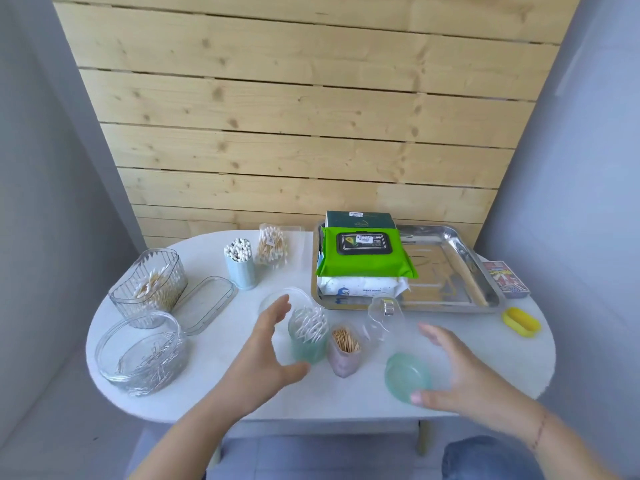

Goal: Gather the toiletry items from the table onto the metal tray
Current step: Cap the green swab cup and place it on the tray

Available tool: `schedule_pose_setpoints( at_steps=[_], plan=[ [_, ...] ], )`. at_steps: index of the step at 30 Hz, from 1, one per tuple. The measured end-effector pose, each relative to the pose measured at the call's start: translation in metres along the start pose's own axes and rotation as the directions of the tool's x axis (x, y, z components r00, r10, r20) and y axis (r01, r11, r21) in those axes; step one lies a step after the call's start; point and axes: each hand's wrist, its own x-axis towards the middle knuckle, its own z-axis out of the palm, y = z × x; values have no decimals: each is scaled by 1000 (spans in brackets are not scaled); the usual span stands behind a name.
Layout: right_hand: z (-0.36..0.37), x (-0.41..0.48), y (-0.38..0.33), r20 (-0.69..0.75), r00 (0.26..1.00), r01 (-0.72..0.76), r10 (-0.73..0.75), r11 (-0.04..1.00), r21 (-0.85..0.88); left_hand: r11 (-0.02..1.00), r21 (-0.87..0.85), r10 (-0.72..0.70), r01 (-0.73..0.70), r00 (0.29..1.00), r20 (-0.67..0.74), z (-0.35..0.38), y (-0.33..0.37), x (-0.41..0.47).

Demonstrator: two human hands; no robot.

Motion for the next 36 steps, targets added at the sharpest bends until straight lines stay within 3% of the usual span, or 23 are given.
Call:
schedule_pose_setpoints(
  at_steps=[6, 11, 20, 23, 26, 32, 36],
  plan=[
    [25, 3, 3, -32, 999, 8, -16, 973, -231, 1000, 22, -21, 22, 999, -46, 11, -7, 14],
    [31, 9, 8, -81, 996, 1, -27, 950, -312, 980, 194, -27, 53, 990, -135, 16, -10, 16],
    [28, 9, 15, -177, 983, 17, -50, 983, -184, 972, 227, -14, 61, 979, -204, 21, -4, 15],
    [15, -2, 5, -336, 941, 35, -33, 999, -2, 986, 165, 44, 5, 956, -291, 17, 4, 9],
    [-4, -13, -28, -498, 859, 174, -116, 982, 72, 997, 52, 79, -65, 930, -360, 9, 22, -1],
    [-9, -12, -108, -364, 886, 311, -287, 950, 8, 943, -276, 102, -186, 951, -291, -2, 51, -13],
    [-7, -9, -129, -240, 890, 368, -388, 921, -126, 942, -211, 211, -261, 949, -235, -1, 58, -19]
  ],
)
